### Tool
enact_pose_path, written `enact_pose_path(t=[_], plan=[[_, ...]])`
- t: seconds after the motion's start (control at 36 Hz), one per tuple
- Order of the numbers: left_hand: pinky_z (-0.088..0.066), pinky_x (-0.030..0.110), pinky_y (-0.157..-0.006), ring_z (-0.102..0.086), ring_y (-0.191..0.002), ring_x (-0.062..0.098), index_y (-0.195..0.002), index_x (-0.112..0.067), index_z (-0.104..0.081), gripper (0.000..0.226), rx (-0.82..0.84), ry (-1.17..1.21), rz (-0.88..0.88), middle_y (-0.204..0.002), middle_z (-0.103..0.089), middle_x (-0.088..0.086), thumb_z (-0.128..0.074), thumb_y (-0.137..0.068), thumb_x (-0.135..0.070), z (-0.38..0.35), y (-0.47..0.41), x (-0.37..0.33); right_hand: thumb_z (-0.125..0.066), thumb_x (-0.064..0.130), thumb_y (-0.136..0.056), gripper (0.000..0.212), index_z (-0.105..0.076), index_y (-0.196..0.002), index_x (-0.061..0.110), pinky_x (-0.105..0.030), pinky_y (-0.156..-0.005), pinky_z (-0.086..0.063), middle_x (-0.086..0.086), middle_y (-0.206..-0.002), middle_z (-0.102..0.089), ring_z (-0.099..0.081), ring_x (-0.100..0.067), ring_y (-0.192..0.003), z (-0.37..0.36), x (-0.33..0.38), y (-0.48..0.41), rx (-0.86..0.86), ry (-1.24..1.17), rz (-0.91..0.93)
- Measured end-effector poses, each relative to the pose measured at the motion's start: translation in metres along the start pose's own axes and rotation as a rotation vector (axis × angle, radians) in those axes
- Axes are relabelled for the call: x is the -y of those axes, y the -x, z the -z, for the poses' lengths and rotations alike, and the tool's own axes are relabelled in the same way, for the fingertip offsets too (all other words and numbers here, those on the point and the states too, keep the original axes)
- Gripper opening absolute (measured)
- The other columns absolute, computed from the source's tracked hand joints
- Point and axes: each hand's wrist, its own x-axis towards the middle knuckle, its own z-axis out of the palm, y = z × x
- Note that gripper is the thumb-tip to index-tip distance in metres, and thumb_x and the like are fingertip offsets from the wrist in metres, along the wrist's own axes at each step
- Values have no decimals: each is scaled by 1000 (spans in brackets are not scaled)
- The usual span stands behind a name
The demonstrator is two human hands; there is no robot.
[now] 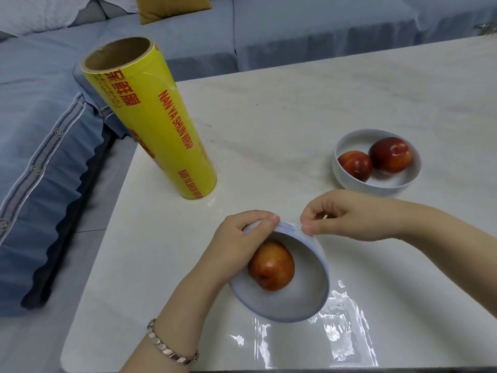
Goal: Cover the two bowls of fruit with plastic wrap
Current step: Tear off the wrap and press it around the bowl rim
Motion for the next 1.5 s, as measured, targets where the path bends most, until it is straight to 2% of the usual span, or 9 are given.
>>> enact_pose_path(t=[0.19, 0.31, 0.44, 0.61, 0.81, 0.97, 1.33, 1.42, 1.5], plan=[[-45, 10, -78, -64, -90, -7, -68, -49, -71, 20, 13, -6, -9, -86, -70, -28, -55, -61, -59, 0, 1, -1, -50, 14, -93, 24, -58, -72, 21, -16, -76, -39, 11, -74, -58, -50, -3, -74, 6, 4, -1, 59, -111, -43], [-46, 12, -79, -64, -90, -5, -69, -47, -71, 25, 18, 5, -14, -86, -71, -27, -54, -58, -61, -2, 0, -2, -51, 9, -90, 32, -55, -59, 17, -17, -60, -35, 8, -59, -53, -43, 0, -52, 7, 10, -5, 82, -158, -106], [-47, 15, -80, -65, -88, -2, -71, -41, -73, 29, 39, -2, -29, -86, -73, -20, -54, -60, -61, -3, -1, -5, -63, 42, -80, 47, -46, -40, 21, -22, -56, -27, 6, -47, -38, -31, -10, -50, 5, 17, -15, 47, -201, -181], [-48, 19, -84, -65, -93, 0, -73, -43, -72, 29, 34, -23, -29, -91, -73, -20, -52, -61, -60, -1, 0, -3, -71, 28, -71, 33, -66, -78, -4, -25, -68, -38, -13, -71, -54, -48, -16, -68, -5, 14, -18, -24, -451, -133], [-44, 4, -76, -62, -85, -13, -64, -55, -68, 21, 27, -39, -41, -79, -67, -35, -54, -72, -41, -2, -1, -5, -67, 15, -80, 26, -56, -55, 12, -16, -49, -32, 8, -42, -46, -39, -2, -41, -31, 4, -30, -376, -724, -157], [-45, 5, -76, -62, -86, -12, -66, -56, -67, 20, -4, -49, -57, -79, -67, -35, -53, -73, -43, -1, -2, -2, -67, 13, -81, 25, -58, -58, 7, -13, -45, -41, -1, -50, -54, -48, -3, -41, -41, 5, -38, -547, -706, -162], [-43, 7, -68, -61, -78, -2, -85, -56, -55, 25, -40, -33, -69, -77, -66, -14, -44, -64, -62, 5, 7, -2, -70, 35, -78, 30, -67, -80, 5, -27, -60, -50, -9, -71, -64, -57, -16, -63, -48, 7, -38, -429, -695, -313], [-40, 3, -78, -59, -94, -9, -85, -57, -59, 20, 15, -36, -162, -93, -65, -31, -43, -72, -57, 4, 9, -4, -71, 32, -77, 28, -65, -82, 5, -27, -60, -48, -10, -73, -62, -56, -16, -66, -49, 2, -36, -403, -717, -318], [-44, 12, -87, -61, -101, 0, -86, -51, -65, 24, 41, -44, -177, -98, -68, -23, -43, -77, -56, 2, 6, 0, -72, 31, -77, 27, -66, -77, 4, -26, -61, -47, -7, -69, -62, -55, -14, -64, -50, -6, -33, -455, -680, -326]])
